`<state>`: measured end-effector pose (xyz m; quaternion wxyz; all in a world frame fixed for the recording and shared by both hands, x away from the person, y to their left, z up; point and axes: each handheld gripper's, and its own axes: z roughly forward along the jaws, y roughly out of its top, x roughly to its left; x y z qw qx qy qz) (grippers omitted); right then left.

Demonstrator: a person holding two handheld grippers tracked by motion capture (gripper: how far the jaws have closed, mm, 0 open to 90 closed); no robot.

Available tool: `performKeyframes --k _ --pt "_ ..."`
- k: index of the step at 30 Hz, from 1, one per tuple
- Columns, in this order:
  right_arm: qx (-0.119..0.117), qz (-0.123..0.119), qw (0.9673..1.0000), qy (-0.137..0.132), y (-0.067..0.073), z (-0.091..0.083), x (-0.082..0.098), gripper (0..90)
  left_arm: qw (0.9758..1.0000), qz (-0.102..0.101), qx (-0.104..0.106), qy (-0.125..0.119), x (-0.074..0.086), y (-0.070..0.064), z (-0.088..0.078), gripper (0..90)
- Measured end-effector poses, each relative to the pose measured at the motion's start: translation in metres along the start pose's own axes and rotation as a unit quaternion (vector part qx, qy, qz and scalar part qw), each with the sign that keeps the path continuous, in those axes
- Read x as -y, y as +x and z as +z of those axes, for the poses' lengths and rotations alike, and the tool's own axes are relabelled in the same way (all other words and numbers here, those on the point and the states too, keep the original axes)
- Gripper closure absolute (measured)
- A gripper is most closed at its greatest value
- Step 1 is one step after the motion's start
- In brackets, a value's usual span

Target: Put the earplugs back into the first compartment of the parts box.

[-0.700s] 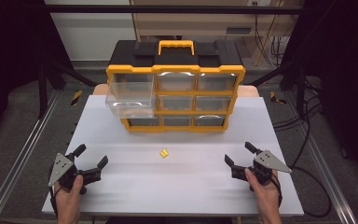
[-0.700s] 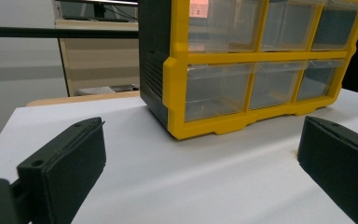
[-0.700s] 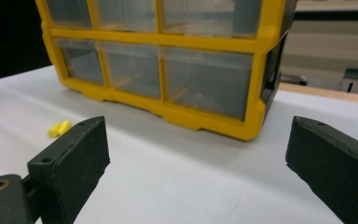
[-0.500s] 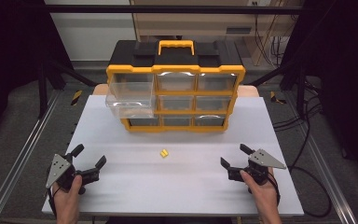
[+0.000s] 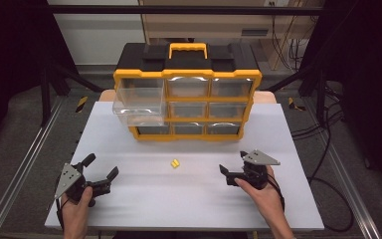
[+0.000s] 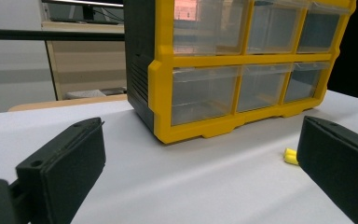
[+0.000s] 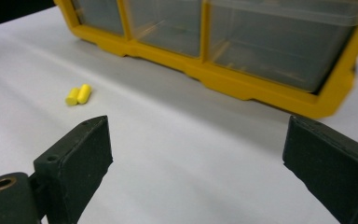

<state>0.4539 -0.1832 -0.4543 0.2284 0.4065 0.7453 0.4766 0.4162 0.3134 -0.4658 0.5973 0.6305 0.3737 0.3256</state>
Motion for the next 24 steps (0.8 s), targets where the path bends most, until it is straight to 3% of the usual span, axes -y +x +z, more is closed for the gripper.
performKeyframes --k 6,15,19,24 --pt "-0.022 -0.024 0.9990 0.030 0.020 0.015 -0.013 8.5 1.0000 0.000 0.002 0.002 0.000 0.000 0.000 0.8" --pt "-0.031 -0.057 0.9955 0.069 0.048 0.041 -0.031 10.1 0.9998 -0.002 0.017 0.011 0.000 -0.007 0.003 0.8" --pt "-0.051 -0.048 0.9936 0.089 0.057 0.051 -0.040 10.1 0.9997 0.006 0.022 0.011 0.000 -0.011 0.004 0.7" --pt "-0.056 -0.049 0.9907 0.114 0.065 0.063 -0.045 11.9 0.9997 0.010 0.021 0.011 0.000 -0.012 0.005 0.7"
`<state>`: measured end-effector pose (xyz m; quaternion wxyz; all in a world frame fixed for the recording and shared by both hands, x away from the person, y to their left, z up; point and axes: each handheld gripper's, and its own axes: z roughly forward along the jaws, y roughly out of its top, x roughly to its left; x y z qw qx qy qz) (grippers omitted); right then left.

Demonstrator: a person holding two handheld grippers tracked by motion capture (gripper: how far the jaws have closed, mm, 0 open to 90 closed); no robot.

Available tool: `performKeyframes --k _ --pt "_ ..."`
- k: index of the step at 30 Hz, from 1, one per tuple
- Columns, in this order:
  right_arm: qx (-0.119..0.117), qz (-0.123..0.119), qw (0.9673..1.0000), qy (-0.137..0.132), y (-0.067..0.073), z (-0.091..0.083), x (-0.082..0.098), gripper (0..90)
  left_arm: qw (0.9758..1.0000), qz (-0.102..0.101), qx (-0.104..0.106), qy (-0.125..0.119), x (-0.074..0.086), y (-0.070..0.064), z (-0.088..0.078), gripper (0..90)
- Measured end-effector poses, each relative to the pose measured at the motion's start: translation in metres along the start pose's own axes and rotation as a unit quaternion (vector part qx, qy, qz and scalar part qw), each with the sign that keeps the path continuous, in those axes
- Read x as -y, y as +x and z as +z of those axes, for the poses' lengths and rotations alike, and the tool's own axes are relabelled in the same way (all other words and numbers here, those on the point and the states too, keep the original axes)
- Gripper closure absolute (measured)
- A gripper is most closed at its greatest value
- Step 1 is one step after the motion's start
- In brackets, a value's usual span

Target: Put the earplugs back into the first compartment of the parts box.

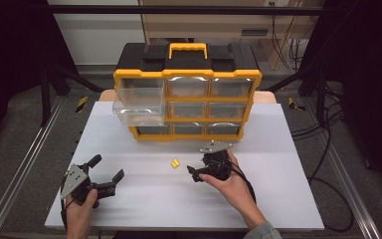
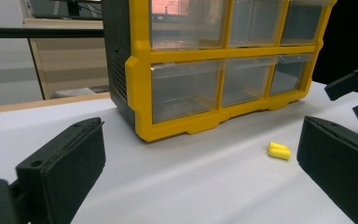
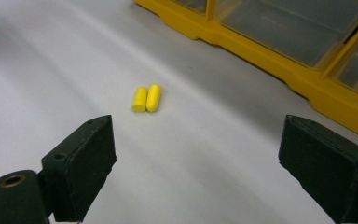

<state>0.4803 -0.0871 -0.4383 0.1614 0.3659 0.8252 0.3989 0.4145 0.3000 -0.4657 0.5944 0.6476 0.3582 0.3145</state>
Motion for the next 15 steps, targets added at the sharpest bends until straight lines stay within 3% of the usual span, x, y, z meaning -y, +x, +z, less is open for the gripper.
performKeyframes --k 4,15 --pt "-0.007 0.003 0.9998 0.020 0.003 0.011 -0.006 14.3 1.0000 0.001 0.001 0.000 0.000 0.000 0.001 0.7" --pt "-0.033 0.010 0.9989 0.031 0.013 0.027 -0.015 21.4 0.9999 0.009 0.003 0.006 0.000 -0.003 0.003 0.7"
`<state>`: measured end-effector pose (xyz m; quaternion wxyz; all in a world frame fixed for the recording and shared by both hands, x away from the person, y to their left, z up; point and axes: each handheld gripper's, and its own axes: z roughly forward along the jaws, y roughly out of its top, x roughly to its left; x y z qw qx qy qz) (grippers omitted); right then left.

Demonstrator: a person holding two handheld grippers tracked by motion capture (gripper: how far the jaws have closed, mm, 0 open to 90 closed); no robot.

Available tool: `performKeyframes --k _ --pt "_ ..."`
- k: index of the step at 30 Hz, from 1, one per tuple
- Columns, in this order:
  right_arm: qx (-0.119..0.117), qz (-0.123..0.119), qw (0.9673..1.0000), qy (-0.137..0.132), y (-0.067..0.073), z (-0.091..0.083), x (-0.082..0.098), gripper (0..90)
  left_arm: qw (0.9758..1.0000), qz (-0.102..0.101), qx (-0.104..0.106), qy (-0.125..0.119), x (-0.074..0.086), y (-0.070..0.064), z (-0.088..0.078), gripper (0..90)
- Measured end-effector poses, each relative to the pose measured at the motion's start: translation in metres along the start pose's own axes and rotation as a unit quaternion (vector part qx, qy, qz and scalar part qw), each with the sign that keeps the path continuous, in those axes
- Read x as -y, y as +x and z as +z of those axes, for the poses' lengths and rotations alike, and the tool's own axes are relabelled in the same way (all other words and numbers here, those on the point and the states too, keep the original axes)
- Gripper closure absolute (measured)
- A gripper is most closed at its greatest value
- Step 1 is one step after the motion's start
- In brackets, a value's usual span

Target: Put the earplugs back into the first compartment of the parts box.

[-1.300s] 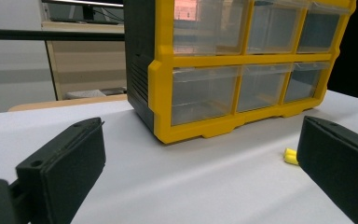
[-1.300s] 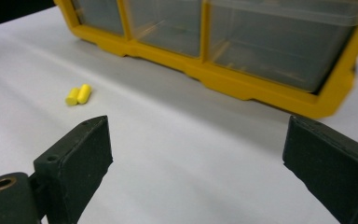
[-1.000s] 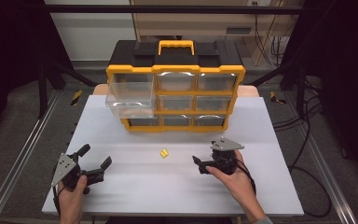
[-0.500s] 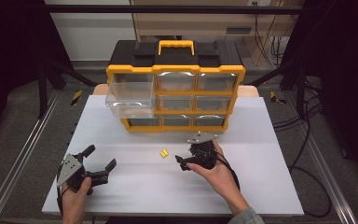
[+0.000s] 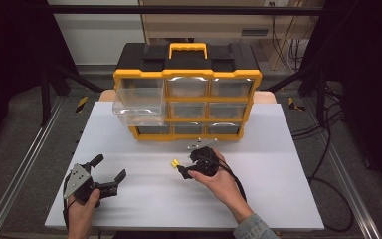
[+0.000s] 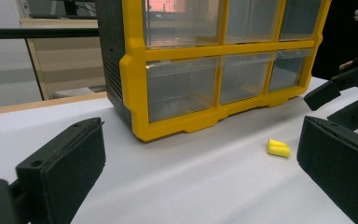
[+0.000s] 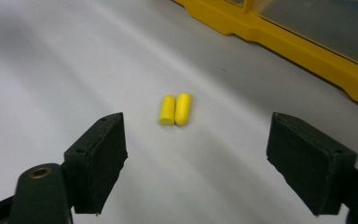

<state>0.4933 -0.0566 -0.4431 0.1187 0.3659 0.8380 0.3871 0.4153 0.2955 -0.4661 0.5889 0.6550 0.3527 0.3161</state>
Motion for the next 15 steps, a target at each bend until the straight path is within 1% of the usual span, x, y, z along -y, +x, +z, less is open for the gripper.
performKeyframes --k 2,5,7,9,10,12,13,14,15 --pt "-0.006 0.001 1.0000 -0.002 0.003 0.002 -0.002 25.5 1.0000 0.000 0.000 -0.001 0.000 0.000 0.000 0.7" --pt "-0.008 -0.003 1.0000 -0.001 0.007 0.006 -0.003 31.6 1.0000 0.000 0.000 -0.001 0.000 0.000 -0.001 0.7" --pt "-0.011 -0.001 0.9999 0.002 0.009 0.008 -0.003 35.8 1.0000 0.000 0.003 0.000 0.000 0.000 0.000 0.7" --pt "-0.010 -0.003 0.9999 0.001 0.009 0.009 -0.003 37.3 1.0000 0.000 0.003 0.000 0.000 0.000 0.001 0.7" --pt "-0.011 0.002 0.9999 0.002 0.008 0.010 -0.004 41.8 1.0000 0.000 0.003 0.000 0.000 -0.001 0.001 0.7" --pt "-0.011 0.003 0.9999 0.000 0.007 0.011 -0.004 45.5 1.0000 0.001 0.003 0.000 0.000 -0.001 0.000 0.7" --pt "-0.011 0.003 0.9999 0.000 0.007 0.011 -0.004 45.5 1.0000 0.001 0.003 0.000 0.000 -0.001 0.000 0.7" --pt "-0.010 0.004 0.9999 -0.001 0.007 0.012 -0.004 47.4 1.0000 0.001 0.003 0.000 0.000 -0.001 0.000 0.7" --pt "-0.013 0.009 0.9999 -0.003 0.007 0.012 -0.004 51.7 1.0000 0.001 0.003 0.000 0.000 -0.001 0.000 0.7"
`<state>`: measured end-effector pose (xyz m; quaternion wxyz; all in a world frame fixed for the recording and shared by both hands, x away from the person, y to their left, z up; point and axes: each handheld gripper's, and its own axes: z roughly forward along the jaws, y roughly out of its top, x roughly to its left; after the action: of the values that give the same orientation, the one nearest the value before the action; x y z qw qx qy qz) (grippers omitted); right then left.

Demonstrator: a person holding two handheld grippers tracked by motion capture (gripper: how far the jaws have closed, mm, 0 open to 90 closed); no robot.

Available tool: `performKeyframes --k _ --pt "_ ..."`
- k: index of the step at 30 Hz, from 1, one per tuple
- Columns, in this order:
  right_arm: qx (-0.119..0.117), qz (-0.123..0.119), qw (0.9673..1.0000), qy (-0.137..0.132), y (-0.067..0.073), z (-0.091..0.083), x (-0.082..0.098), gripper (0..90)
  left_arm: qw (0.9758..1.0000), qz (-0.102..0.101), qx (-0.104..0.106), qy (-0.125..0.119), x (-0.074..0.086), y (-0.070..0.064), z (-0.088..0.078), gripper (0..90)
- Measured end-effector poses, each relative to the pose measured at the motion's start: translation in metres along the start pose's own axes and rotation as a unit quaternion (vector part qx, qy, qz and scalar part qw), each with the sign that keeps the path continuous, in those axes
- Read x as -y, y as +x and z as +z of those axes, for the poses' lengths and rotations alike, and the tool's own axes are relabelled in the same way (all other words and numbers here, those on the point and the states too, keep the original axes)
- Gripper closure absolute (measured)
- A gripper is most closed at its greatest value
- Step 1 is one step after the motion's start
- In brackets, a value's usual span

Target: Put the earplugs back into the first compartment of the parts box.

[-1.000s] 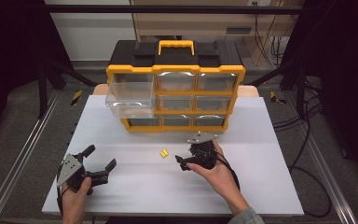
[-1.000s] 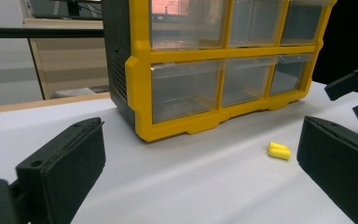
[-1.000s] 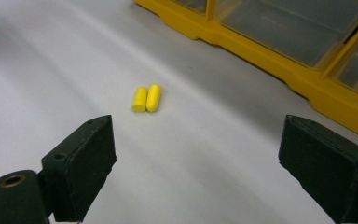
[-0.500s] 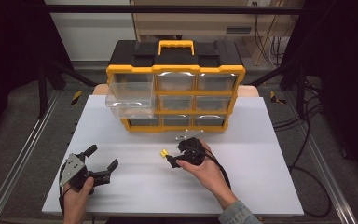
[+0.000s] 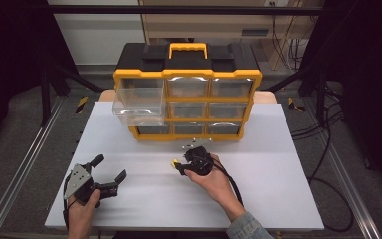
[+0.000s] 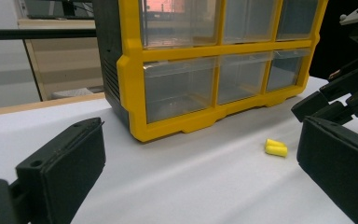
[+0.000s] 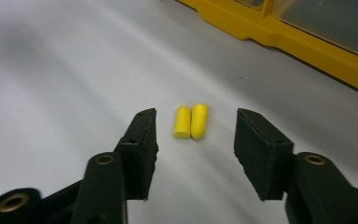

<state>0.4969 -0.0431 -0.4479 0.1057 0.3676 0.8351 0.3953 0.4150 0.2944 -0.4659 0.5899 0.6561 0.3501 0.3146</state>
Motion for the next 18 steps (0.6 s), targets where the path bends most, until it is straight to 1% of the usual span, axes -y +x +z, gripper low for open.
performKeyframes --k 1,2,3,4,5,6,8,9,11,12,16,17,18 --pt "0.000 0.000 1.0000 0.000 0.000 0.000 0.000 51.7 1.0000 0.000 0.000 0.000 0.000 0.000 0.000 0.7" --pt "-0.001 0.002 1.0000 0.001 0.000 0.002 0.000 55.3 1.0000 0.001 0.000 0.001 0.000 0.000 0.001 0.7" --pt "-0.001 0.002 1.0000 0.001 0.000 0.002 0.000 55.3 1.0000 0.001 0.000 0.001 0.000 0.000 0.001 0.7" --pt "0.000 0.007 1.0000 0.002 -0.001 0.004 0.000 58.9 1.0000 0.002 0.001 0.002 0.000 0.000 0.001 0.7" --pt "0.000 0.007 1.0000 0.002 -0.001 0.004 0.000 58.9 1.0000 0.002 0.001 0.002 0.000 0.000 0.001 0.7" --pt "0.000 0.012 0.9999 0.002 -0.002 0.008 -0.001 61.8 1.0000 0.002 0.001 0.002 0.000 0.000 0.001 0.7" --pt "0.002 0.013 0.9999 0.003 -0.003 0.011 -0.001 62.9 1.0000 0.002 0.001 0.002 0.000 0.000 0.001 0.7" --pt "-0.001 0.021 0.9998 0.006 -0.005 0.017 -0.002 66.0 1.0000 0.002 0.001 0.002 0.000 0.000 0.001 0.7" --pt "-0.002 0.018 0.9998 0.005 -0.005 0.020 -0.002 67.1 1.0000 0.002 0.001 0.002 0.000 0.000 0.001 0.7" --pt "-0.001 0.025 0.9997 0.008 -0.006 0.025 -0.003 70.0 1.0000 0.002 0.001 0.002 0.000 0.000 0.001 0.7" --pt "0.004 0.030 0.9995 0.006 -0.009 0.032 -0.004 73.5 1.0000 0.002 0.002 0.003 0.000 0.000 0.001 0.8" --pt "0.006 0.049 0.9986 0.020 -0.009 0.034 -0.004 75.6 1.0000 0.003 0.002 0.003 0.000 -0.001 0.001 0.7" --pt "0.006 0.049 0.9986 0.020 -0.009 0.034 -0.004 75.6 1.0000 0.003 0.002 0.003 0.000 -0.001 0.001 0.7"
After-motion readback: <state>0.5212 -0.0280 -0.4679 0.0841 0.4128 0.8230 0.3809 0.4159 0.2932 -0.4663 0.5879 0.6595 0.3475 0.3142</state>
